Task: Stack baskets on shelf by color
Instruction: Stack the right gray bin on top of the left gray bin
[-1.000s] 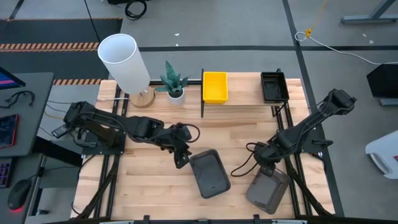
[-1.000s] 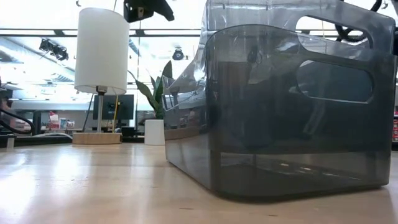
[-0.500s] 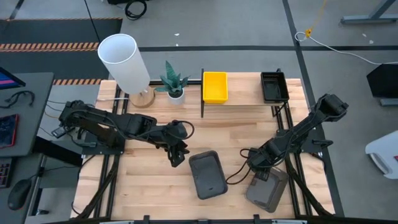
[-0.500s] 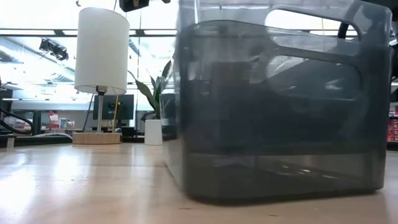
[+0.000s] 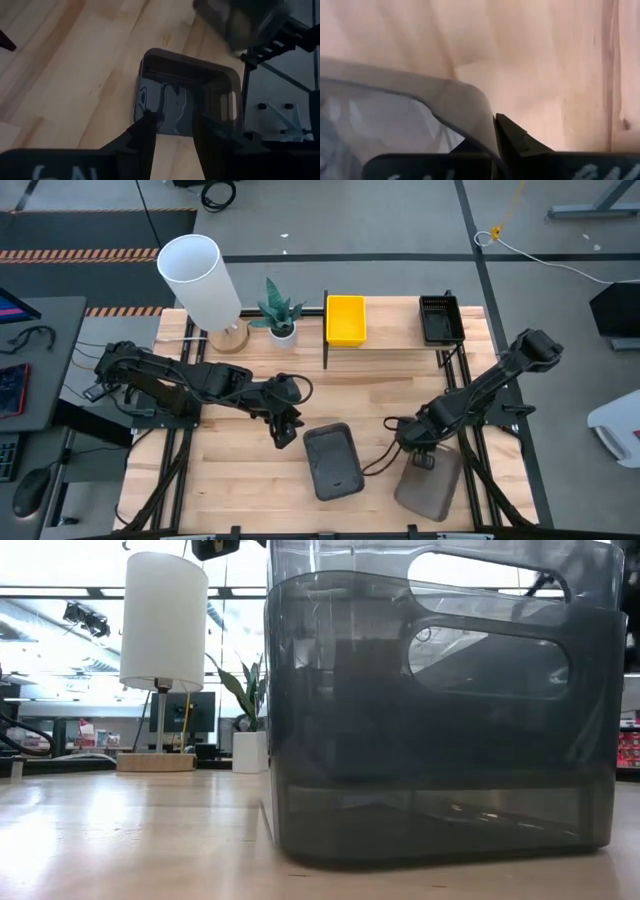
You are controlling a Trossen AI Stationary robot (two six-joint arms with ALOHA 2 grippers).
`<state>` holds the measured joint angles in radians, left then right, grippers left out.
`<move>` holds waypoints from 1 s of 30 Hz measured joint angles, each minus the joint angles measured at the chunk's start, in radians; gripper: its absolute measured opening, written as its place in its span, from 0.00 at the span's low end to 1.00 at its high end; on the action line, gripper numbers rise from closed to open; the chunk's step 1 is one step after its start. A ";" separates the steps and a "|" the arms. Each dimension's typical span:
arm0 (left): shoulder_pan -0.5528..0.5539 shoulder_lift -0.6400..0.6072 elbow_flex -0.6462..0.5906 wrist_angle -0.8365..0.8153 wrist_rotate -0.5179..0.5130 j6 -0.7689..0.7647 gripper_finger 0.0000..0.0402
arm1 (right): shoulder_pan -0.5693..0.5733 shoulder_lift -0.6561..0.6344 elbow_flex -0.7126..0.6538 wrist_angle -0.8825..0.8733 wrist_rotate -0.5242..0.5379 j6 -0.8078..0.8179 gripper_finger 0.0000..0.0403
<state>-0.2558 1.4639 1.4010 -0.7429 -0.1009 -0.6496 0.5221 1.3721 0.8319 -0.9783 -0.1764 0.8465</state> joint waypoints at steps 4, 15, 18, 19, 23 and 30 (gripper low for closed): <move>0.000 0.000 0.000 0.000 -0.001 0.072 0.32 | -0.038 -0.032 0.131 -0.080 0.014 -0.079 0.02; 0.006 0.000 -0.001 0.107 -0.065 0.296 0.17 | -0.204 0.089 0.578 -0.117 0.213 -0.301 0.01; -0.005 0.002 -0.002 0.105 -0.085 0.296 0.10 | -0.233 0.148 0.679 -0.131 0.247 -0.388 0.01; -0.012 0.002 -0.002 0.107 -0.093 0.295 0.08 | -0.241 0.167 0.714 -0.128 0.255 -0.417 0.01; -0.055 0.002 -0.002 0.130 -0.122 0.296 0.01 | -0.267 0.252 0.843 -0.117 0.262 -0.546 0.01; -0.119 -0.063 -0.151 0.163 -0.175 0.185 0.04 | -0.298 0.399 0.988 -0.090 0.229 -0.699 0.01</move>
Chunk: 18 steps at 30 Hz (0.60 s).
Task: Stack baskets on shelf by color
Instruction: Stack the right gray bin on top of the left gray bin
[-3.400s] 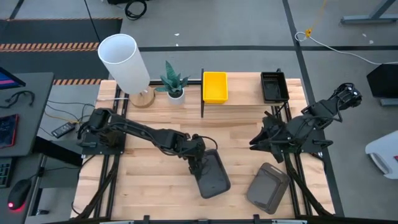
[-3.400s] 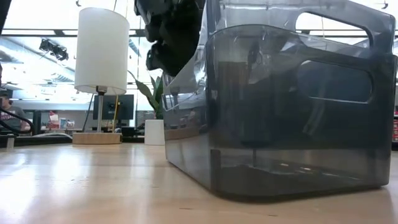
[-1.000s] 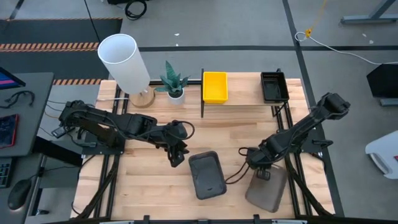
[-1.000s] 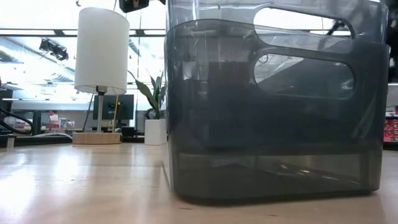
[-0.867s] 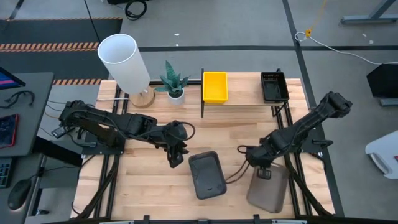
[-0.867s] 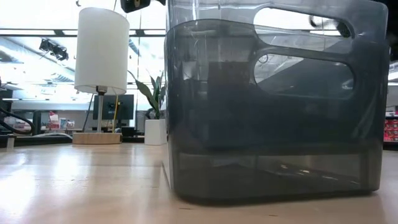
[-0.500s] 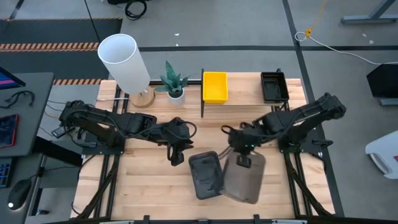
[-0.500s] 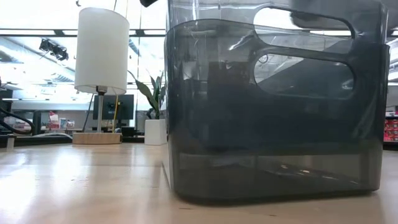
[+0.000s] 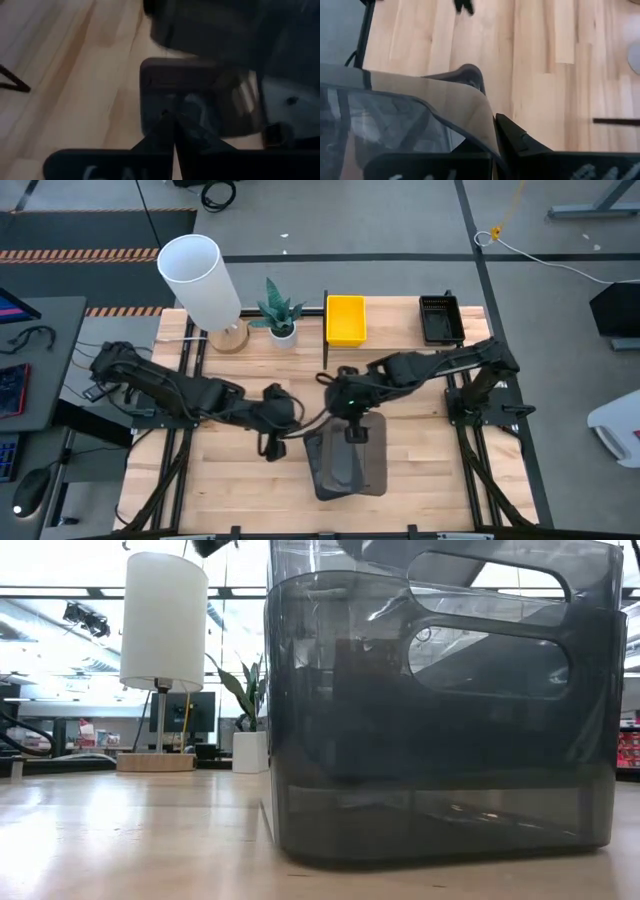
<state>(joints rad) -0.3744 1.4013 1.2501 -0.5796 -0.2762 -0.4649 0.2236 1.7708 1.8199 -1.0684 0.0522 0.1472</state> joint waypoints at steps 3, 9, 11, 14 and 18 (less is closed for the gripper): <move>-0.018 -0.076 -0.084 0.011 -0.006 -0.077 0.01 | -0.005 0.050 0.031 0.009 -0.017 -0.034 0.02; -0.056 -0.212 -0.211 0.070 -0.072 -0.165 0.03 | -0.013 0.121 0.043 0.101 -0.072 -0.085 0.02; -0.062 -0.245 -0.240 0.061 -0.097 -0.180 0.03 | -0.016 0.143 0.043 0.120 -0.079 -0.099 0.02; -0.069 -0.303 -0.278 0.069 -0.124 -0.187 0.02 | -0.016 0.174 0.043 0.142 -0.080 -0.116 0.02; -0.068 -0.374 -0.324 0.067 -0.147 -0.201 0.01 | -0.017 0.216 0.043 0.157 -0.079 -0.158 0.02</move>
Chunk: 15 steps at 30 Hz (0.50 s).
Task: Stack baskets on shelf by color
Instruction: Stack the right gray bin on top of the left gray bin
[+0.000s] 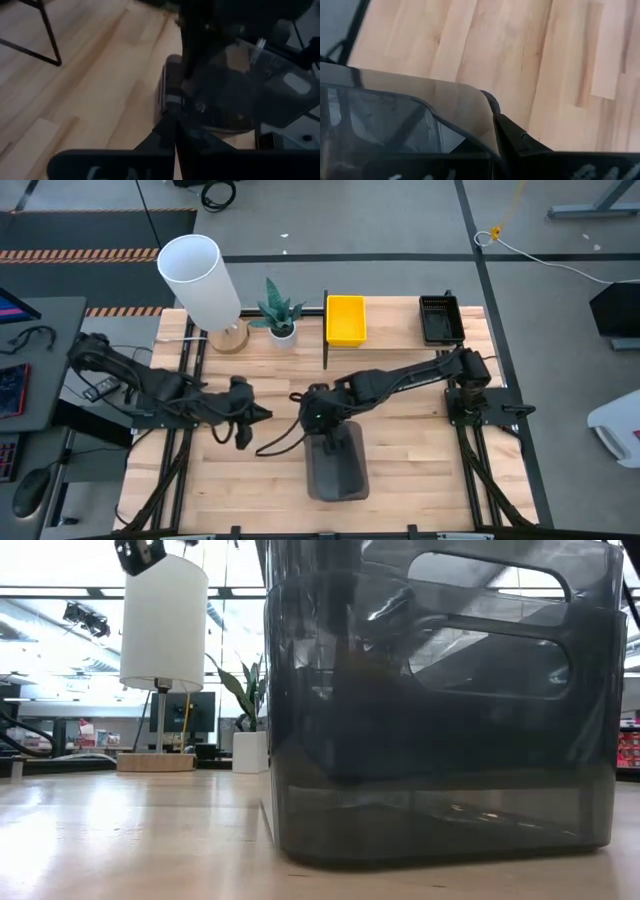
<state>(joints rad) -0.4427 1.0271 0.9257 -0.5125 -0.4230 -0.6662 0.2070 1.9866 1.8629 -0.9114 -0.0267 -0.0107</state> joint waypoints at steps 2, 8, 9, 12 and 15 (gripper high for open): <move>0.001 -0.034 -0.016 0.005 -0.016 -0.004 0.02 | -0.001 0.020 0.000 -0.002 0.001 -0.018 0.02; 0.001 -0.106 -0.036 -0.046 -0.047 -0.004 0.03 | -0.003 0.076 0.000 -0.024 0.013 -0.075 0.02; 0.001 -0.114 -0.036 -0.052 -0.053 -0.004 0.02 | -0.004 0.086 0.000 -0.047 0.007 -0.081 0.02; 0.001 -0.128 -0.036 -0.079 -0.061 -0.003 0.01 | -0.007 0.108 0.000 -0.116 0.007 -0.104 0.02; 0.003 -0.134 -0.036 -0.096 -0.067 -0.004 0.02 | -0.017 0.122 0.002 -0.205 0.004 -0.128 0.02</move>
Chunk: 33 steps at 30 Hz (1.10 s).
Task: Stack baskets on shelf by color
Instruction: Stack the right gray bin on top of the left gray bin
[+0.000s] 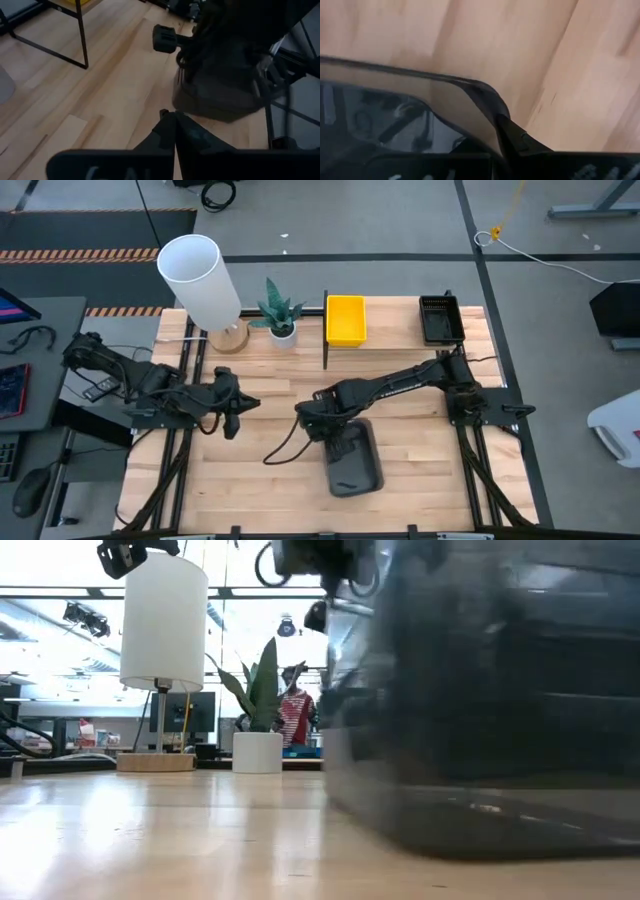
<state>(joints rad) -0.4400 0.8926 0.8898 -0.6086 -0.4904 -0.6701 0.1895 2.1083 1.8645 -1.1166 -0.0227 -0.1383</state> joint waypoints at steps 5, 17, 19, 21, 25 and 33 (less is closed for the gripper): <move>0.000 0.000 0.000 0.000 -0.004 0.000 0.04 | -0.033 0.001 -0.001 -0.104 0.003 0.007 0.05; 0.000 0.001 0.000 0.006 -0.004 -0.026 0.04 | -0.090 -0.021 -0.003 -0.227 -0.023 0.046 0.33; 0.000 0.001 0.000 0.006 -0.004 -0.026 0.04 | -0.090 -0.046 0.002 -0.229 -0.022 0.060 0.37; 0.000 0.001 0.000 0.006 -0.004 -0.026 0.04 | -0.090 -0.076 0.006 -0.227 -0.017 0.067 0.41; 0.000 0.001 0.000 0.006 -0.004 -0.025 0.01 | -0.101 -0.121 0.007 -0.228 -0.008 0.100 0.46; 0.000 0.001 0.000 0.006 -0.004 -0.026 0.04 | -0.123 -0.131 -0.032 -0.172 -0.031 0.119 0.51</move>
<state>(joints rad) -0.4397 0.8932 0.8898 -0.6025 -0.4942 -0.6956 0.0666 1.9772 1.8325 -1.2890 -0.0540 -0.0197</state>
